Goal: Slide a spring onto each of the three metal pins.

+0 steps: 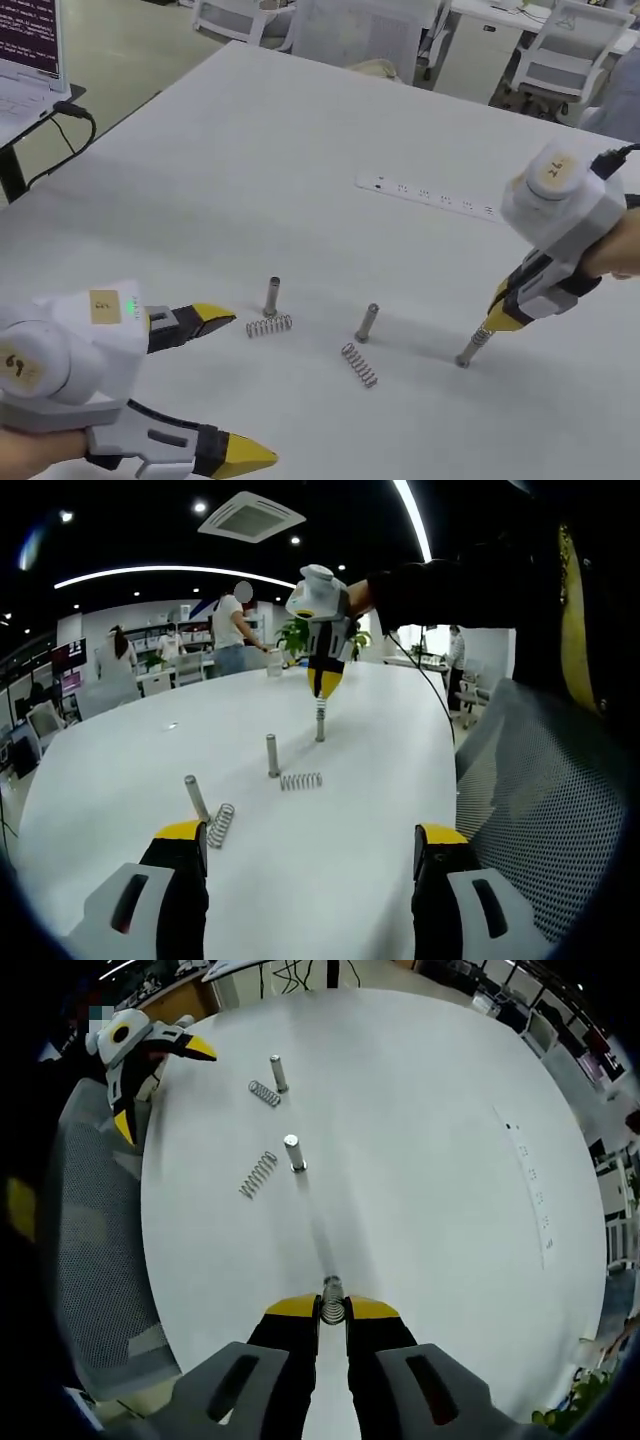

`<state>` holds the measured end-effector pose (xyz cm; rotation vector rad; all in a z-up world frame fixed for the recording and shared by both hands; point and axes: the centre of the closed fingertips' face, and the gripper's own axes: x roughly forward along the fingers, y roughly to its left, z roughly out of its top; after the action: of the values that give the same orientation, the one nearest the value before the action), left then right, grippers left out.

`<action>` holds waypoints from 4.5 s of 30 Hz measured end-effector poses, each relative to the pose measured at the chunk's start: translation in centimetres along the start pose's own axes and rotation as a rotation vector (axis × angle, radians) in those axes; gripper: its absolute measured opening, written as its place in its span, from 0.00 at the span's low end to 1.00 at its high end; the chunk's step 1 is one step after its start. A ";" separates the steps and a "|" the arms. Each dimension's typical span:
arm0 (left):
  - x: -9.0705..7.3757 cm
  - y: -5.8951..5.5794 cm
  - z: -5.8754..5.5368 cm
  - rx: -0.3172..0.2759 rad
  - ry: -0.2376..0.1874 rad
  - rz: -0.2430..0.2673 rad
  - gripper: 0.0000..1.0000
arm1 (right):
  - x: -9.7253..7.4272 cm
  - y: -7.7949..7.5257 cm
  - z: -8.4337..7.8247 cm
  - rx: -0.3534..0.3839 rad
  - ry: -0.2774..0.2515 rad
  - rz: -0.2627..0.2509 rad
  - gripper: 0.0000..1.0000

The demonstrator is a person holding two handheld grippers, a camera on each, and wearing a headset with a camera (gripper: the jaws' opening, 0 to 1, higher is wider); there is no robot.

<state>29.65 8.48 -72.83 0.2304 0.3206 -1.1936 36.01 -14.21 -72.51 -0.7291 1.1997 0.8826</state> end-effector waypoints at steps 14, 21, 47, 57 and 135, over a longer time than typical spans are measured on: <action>-0.1 0.1 -0.1 -0.003 0.000 0.004 0.81 | 2.2 0.1 -0.5 0.032 0.008 0.010 0.07; -0.1 0.1 -0.2 -0.004 0.002 0.002 0.81 | 3.1 0.5 -0.9 0.034 0.018 0.015 0.07; 0.0 -0.1 0.0 -0.007 0.000 -0.005 0.80 | 3.0 1.1 -0.9 0.023 0.000 0.011 0.16; 0.1 -0.3 0.2 -0.004 0.000 -0.010 0.80 | 2.7 1.2 -0.6 0.008 -0.044 0.000 0.35; -0.2 -0.8 1.1 0.012 -0.016 -0.015 0.78 | 6.1 8.0 7.6 0.216 -0.443 -0.085 0.30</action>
<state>28.99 8.00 -71.72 0.2293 0.3022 -1.2115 33.27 -2.71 -76.91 -0.3790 0.8454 0.7782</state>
